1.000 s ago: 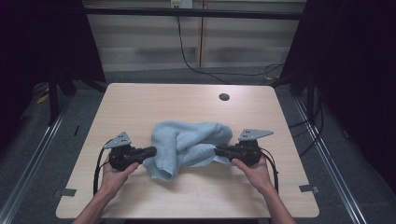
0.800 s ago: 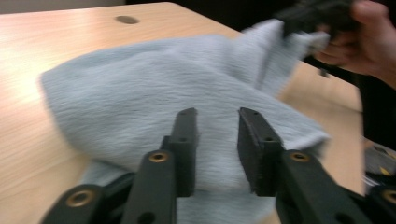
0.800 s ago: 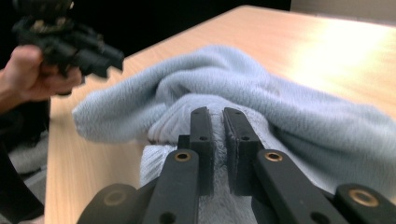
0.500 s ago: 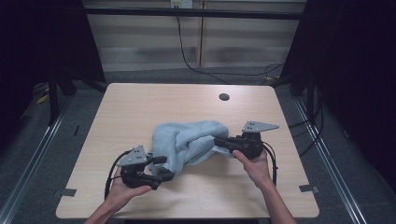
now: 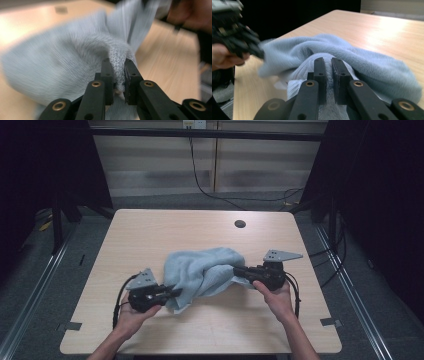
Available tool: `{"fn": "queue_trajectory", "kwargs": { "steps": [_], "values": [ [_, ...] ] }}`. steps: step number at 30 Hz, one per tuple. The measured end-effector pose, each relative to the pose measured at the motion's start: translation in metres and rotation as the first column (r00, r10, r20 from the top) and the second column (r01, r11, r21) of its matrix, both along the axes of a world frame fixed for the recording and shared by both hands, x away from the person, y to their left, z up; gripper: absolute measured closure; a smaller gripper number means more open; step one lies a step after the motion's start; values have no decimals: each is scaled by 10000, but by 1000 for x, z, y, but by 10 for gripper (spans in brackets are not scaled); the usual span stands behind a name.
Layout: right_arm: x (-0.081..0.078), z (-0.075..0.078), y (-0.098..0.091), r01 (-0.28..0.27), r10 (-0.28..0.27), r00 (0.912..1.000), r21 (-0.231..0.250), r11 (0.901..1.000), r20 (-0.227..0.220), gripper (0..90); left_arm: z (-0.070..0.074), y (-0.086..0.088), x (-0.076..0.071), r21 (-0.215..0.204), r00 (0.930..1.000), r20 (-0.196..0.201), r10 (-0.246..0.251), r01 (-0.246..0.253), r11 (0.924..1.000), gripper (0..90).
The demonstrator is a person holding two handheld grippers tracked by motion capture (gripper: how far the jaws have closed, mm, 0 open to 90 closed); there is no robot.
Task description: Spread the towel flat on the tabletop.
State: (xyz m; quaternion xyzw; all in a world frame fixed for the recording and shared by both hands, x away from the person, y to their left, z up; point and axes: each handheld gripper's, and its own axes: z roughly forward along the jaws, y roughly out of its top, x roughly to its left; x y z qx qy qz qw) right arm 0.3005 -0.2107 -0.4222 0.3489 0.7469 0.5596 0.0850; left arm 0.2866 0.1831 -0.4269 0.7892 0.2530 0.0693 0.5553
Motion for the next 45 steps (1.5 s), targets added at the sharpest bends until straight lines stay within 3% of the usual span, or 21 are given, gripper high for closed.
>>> {"fn": "queue_trajectory", "kwargs": {
  "steps": [2,6,9,10,11,13,16,17,20,21,23,25,26,27,33,34,35,38,39,41,45],
  "values": [
    [-5,9,-6,58,-62,9997,150,9999,255,833,24,15,2,-887,9994,216,275,-255,9957,814],
    [-18,28,-11,-140,112,9979,443,9989,640,833,48,28,5,-1521,9968,533,590,-503,9871,815],
    [-28,49,-14,-305,227,9935,682,9972,1119,833,70,43,15,-2298,9937,533,987,-840,9696,815],
    [-29,55,-15,-333,235,9917,758,9966,1266,833,70,43,15,-2298,9937,533,987,-840,9696,814],
    [-29,60,-15,-357,236,9901,858,9957,1384,833,72,48,25,-2452,9876,391,1519,-1379,9596,814],
    [-27,66,-16,-307,178,9886,848,9959,1496,834,69,52,34,-2436,9836,235,1789,-1679,9552,814],
    [-8,58,-16,6,-73,9933,577,9983,1153,834,41,60,68,-1838,9574,-794,2778,-2880,9398,813],
    [-1,51,-15,93,-133,9955,430,9990,942,833,14,61,82,-1183,9426,-1192,3120,-3255,9381,812],
    [20,25,-11,298,-300,9990,78,9995,324,832,-21,62,92,-479,9282,-1897,3199,-3342,9413,791],
    [20,25,-11,298,-300,9990,78,9995,324,832,-21,62,92,-479,9282,-1897,3199,-3342,9413,767],
    [37,-4,-2,379,-391,9988,-394,9985,-304,830,-34,60,91,-78,9232,-2055,3248,-3334,9428,686],
    [41,-13,1,415,-437,9979,-477,9980,-472,829,-35,59,87,69,9222,-2106,3242,-3302,9439,627],
    [47,-28,5,504,-537,9957,-452,9977,-760,825,-26,59,78,171,9294,-1781,3234,-3256,9453,532],
    [47,-28,5,504,-537,9957,-452,9977,-760,825,-26,59,78,171,9294,-1781,3234,-3256,9453,510],
    [51,-61,12,571,-703,9881,-980,9935,-1368,813,-1,45,43,340,9675,-675,2436,-2418,9697,451],
    [51,-71,13,490,-672,9849,-1153,9921,-1597,808,-2,36,37,410,9760,-620,2088,-2065,9776,460],
    [51,-74,14,464,-678,9832,-1274,9908,-1695,805,-8,20,32,744,9902,-673,1226,-1176,9903,478],
    [50,-80,15,420,-685,9800,-1421,9890,-1869,803,-21,3,30,900,9925,-1057,620,-526,9946,506],
    [48,-86,17,264,-600,9755,-1578,9871,-2118,805,-29,-4,30,1239,9921,-1210,324,-173,9921,520],
    [47,-87,18,195,-557,9758,-1696,9853,-2114,806,-44,-15,29,2033,9902,-1367,290,-6,9791,518],
    [35,-87,18,-130,-291,9714,-1752,9844,-2356,814,-66,-18,31,2657,9850,-1641,541,-87,9640,512]
  ]
}}
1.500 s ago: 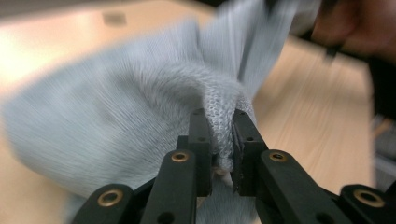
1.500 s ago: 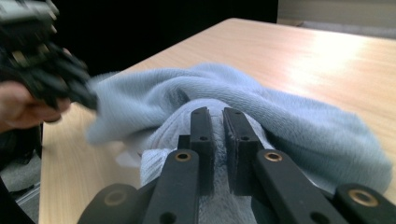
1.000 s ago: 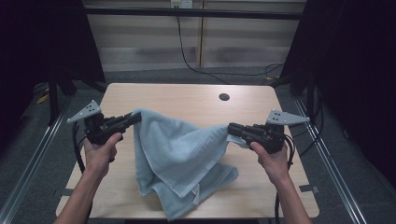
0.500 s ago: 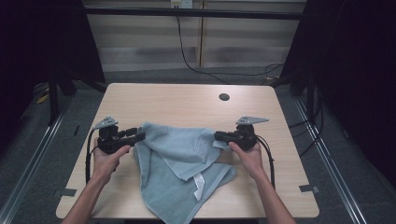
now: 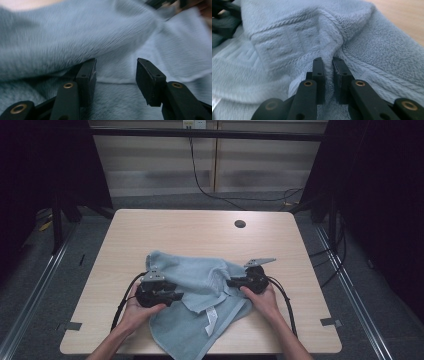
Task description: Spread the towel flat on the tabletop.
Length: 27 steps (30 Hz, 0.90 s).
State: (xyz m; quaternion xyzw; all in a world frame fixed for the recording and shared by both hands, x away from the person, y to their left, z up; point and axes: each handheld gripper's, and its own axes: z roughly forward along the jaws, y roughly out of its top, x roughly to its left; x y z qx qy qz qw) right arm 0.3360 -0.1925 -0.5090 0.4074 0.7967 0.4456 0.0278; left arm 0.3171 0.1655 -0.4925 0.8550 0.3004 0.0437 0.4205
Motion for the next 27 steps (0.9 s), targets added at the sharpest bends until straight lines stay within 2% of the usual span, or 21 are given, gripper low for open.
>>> {"fn": "queue_trajectory", "kwargs": {
  "steps": [1,3,4,5,6,7,8,9,12,13,14,16,18,19,20,21,22,23,24,26,27],
  "values": [
    [-4,0,-1,-89,89,9999,-6,10000,-82,816,-3,1,0,153,10000,40,-39,38,9999,517],
    [-14,0,-2,-299,300,9993,30,9995,-236,821,-6,4,0,-20,10000,2,-48,48,10000,539],
    [-26,0,-3,-494,497,9981,94,9987,-370,825,-6,5,0,32,10000,3,-89,89,10000,565],
    [-26,0,-3,-494,497,9981,94,9987,-370,825,-6,6,0,95,9999,39,-148,148,9998,565],
    [-43,1,-3,-721,727,9960,140,9973,-521,825,-5,7,-2,359,9986,298,-435,425,9985,581],
    [-43,1,-3,-721,727,9960,140,9973,-521,825,-5,7,-2,359,9986,298,-435,425,9985,623],
    [-58,3,0,-1028,1034,9927,119,9946,-618,824,-4,8,-3,625,9965,529,-644,611,9962,675],
    [-64,3,2,-1233,1239,9904,146,9923,-614,822,0,12,-4,720,9953,543,-802,762,9945,719],
    [-72,6,7,-1412,1412,9886,34,9900,-519,816,4,15,-7,664,9948,715,-725,678,9955,786],
    [-71,8,10,-1346,1348,9902,76,9909,-373,816,8,17,-10,457,9936,749,-843,811,9957,770],
    [-71,8,10,-1346,1348,9902,76,9909,-373,816,14,19,-12,52,9923,737,-993,992,9951,770],
    [-64,9,11,-1223,1229,9919,212,9923,-307,818,25,18,-20,-479,9886,863,-1237,1281,9906,738],
    [-55,9,13,-1136,1148,9929,396,9927,-307,821,36,11,-33,-1050,9816,813,-1728,1808,9779,700],
    [-48,12,17,-1083,1098,9936,518,9928,-256,821,37,7,-40,-1046,9746,851,-2071,2154,9709,649],
    [-48,12,17,-1083,1098,9936,518,9928,-256,821,37,1,-47,-930,9666,850,-2419,2494,9639,649],
    [-45,14,19,-1116,1128,9935,606,9919,-158,821,35,-4,-53,-768,9606,911,-2625,2695,9599,608],
    [-41,20,22,-1128,1130,9936,724,9910,10,820,33,-8,-56,-657,9592,908,-2676,2739,9595,511],
    [-41,20,22,-1128,1130,9936,724,9910,10,820,31,-13,-58,-557,9495,843,-3021,3072,9500,511],
    [-39,22,23,-1128,1123,9936,800,9904,107,818,28,-16,-58,-423,9450,776,-3178,3216,9459,493],
    [-35,24,23,-995,981,9950,839,9915,210,811,22,-17,-56,-386,9451,423,-3241,3257,9447,429],
    [-34,23,21,-929,913,9956,822,9923,222,806,19,-17,-56,-338,9472,271,-3196,3204,9467,408]
  ]
}}
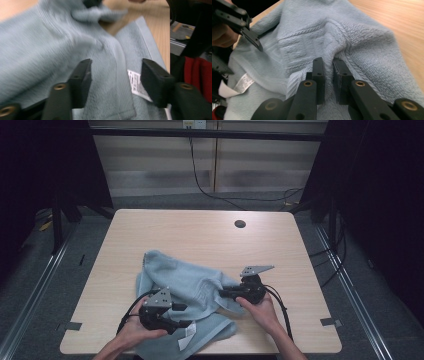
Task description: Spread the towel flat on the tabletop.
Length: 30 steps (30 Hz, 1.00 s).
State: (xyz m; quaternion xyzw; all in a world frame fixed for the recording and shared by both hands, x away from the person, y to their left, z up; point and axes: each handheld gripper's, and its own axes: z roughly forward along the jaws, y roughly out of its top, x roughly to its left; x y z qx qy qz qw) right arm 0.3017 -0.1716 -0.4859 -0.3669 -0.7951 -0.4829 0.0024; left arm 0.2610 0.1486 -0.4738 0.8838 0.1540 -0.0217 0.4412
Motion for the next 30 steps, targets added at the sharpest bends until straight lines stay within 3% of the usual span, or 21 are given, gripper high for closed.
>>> {"fn": "queue_trajectory", "kwargs": {
  "steps": [1,3,5,6,8,9,12,13,15,17,18,22,24,25,26,28,29,30],
  "values": [
    [0,-2,-5,99,-99,9999,11,10000,-67,790,-6,3,-2,254,9999,-84,-61,64,9997,382],
    [-1,-4,-8,138,-137,9999,57,9999,-87,777,-8,4,-4,352,10000,-65,19,-17,9994,384],
    [-2,-5,-15,287,-285,9995,103,9995,-127,753,-10,7,-5,571,9996,105,266,-271,9980,621],
    [-4,-4,-18,310,-308,9994,121,9994,-144,735,-11,7,-4,571,9994,34,349,-350,9978,621],
    [-9,-2,-23,345,-345,9994,240,9991,-37,674,-10,10,0,407,9988,-12,484,-483,9980,790],
    [-14,1,-27,297,-299,9995,327,9990,38,648,-9,11,1,265,9976,20,693,-693,9972,825],
    [-31,7,-34,180,-189,9995,384,9991,246,593,-6,18,10,-468,9939,-540,966,-992,9940,830],
    [-38,7,-37,99,-111,9995,401,9991,302,571,-4,22,13,-534,9924,-485,1130,-1155,9919,830],
    [-58,3,-43,67,-67,9991,0,10000,425,505,-3,25,16,-784,9883,-627,1388,-1435,9865,832],
    [-61,0,-45,9,-5,9993,-100,9999,381,492,-3,27,19,-854,9872,-641,1462,-1514,9848,832],
    [-64,-7,-46,12,5,9995,-535,9986,312,453,-3,27,21,-945,9836,-739,1643,-1709,9807,832],
    [-63,-12,-43,-132,152,9996,-839,9964,237,451,-2,28,27,-1103,9799,-801,1828,-1909,9754,832],
    [-61,-16,-38,-220,267,9991,-1393,9900,316,527,0,31,31,-1273,9770,-842,1960,-2057,9703,832],
    [-59,-18,-36,-158,260,9982,-1821,9831,538,735,2,33,33,-1389,9752,-868,2037,-2143,9668,832],
    [-59,-18,-36,-158,260,9982,-1821,9831,538,735,4,36,34,-1497,9742,-835,2095,-2201,9639,832],
    [-57,-10,-39,13,105,9968,-1459,9893,795,869,15,46,35,-1920,9685,-664,2401,-2486,9494,834],
    [-54,6,-46,394,-298,9924,-792,9961,1191,892,32,56,34,-2351,9623,-316,2703,-2700,9337,837],
    [-54,6,-46,394,-298,9924,-792,9961,1191,892,32,56,34,-2351,9623,-316,2703,-2700,9337,838]
  ]
}}
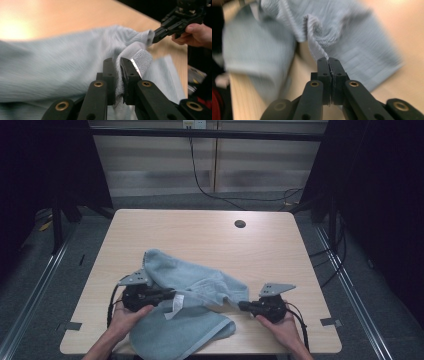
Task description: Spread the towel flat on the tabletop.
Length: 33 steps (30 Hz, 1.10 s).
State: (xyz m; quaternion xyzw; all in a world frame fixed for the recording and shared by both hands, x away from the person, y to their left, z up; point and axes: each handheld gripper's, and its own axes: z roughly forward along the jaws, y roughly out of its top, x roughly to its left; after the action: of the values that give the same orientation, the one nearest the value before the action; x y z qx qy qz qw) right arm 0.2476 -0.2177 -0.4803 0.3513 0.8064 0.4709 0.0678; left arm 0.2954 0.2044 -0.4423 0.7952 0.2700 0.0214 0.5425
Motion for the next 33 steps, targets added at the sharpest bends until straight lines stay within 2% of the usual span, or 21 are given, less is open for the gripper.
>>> {"fn": "queue_trajectory", "kwargs": {
  "steps": [1,2,4,7,8,9,10,14,15,16,18,19,20,21,22,24,25,27,29,30,33],
  "values": [
    [5,18,-8,230,-248,9989,452,9987,395,894,10,5,0,-207,9998,191,110,-106,9997,838],
    [5,18,-8,230,-248,9989,452,9987,395,894,19,9,1,-427,9988,404,283,-266,9987,838],
    [12,37,-14,469,-534,9955,826,9955,781,895,33,16,5,-734,9961,688,550,-499,9961,840],
    [30,71,-18,689,-848,9863,1136,9911,1412,896,60,22,20,-801,9884,1153,991,-902,9927,840],
    [45,93,-19,761,-1004,9795,1410,9871,1747,896,78,25,34,-780,9805,1420,1357,-1256,9890,841],
    [54,104,-19,778,-1077,9756,1571,9845,1915,895,78,25,34,-780,9805,1420,1357,-1256,9890,841],
    [54,104,-19,778,-1077,9756,1571,9845,1915,895,86,28,42,-762,9763,1503,1554,-1453,9864,841],
    [95,135,-14,952,-1371,9649,1882,9775,2239,895,107,39,81,-819,9542,1489,2595,-2496,9649,840],
    [107,139,-10,998,-1423,9640,1906,9766,2247,896,108,39,92,-697,9439,1470,2958,-2884,9550,839],
    [132,142,0,1160,-1530,9631,1713,9784,2216,894,107,40,102,-679,9338,1338,3319,-3255,9431,828],
    [144,140,6,1349,-1661,9615,1506,9793,2189,890,99,40,124,-301,9151,1208,3848,-3841,9228,825],
    [167,132,14,1907,-2108,9576,1162,9747,1966,812,94,41,134,-16,9035,1068,4150,-4172,9088,753],
    [167,132,14,1907,-2108,9576,1162,9747,1966,812,87,44,142,159,8872,827,4539,-4566,8895,753],
    [177,125,16,2330,-2473,9518,967,9677,1814,728,81,49,148,245,8696,563,4905,-4923,8701,679],
    [184,117,17,2666,-2760,9483,787,9606,1568,701,75,55,151,194,8569,298,5146,-5152,8568,632],
    [191,94,15,2919,-2990,9484,774,9533,1056,637,65,65,150,263,8486,83,5290,-5291,8482,561],
    [191,94,15,2919,-2990,9484,774,9533,1056,637,61,69,147,288,8534,68,5212,-5212,8529,561],
    [187,85,15,2663,-2727,9581,780,9607,879,631,53,72,138,486,8788,113,4771,-4771,8775,562],
    [172,73,17,2353,-2406,9690,865,9681,568,616,45,73,128,464,8933,32,4494,-4490,8923,555],
    [172,73,17,2353,-2406,9690,865,9681,568,616,38,73,120,434,9044,-72,4265,-4259,9037,555],
    [147,60,25,1852,-1882,9818,895,9786,265,598,19,67,95,559,9279,-199,3722,-3707,9271,542]
  ]
}}
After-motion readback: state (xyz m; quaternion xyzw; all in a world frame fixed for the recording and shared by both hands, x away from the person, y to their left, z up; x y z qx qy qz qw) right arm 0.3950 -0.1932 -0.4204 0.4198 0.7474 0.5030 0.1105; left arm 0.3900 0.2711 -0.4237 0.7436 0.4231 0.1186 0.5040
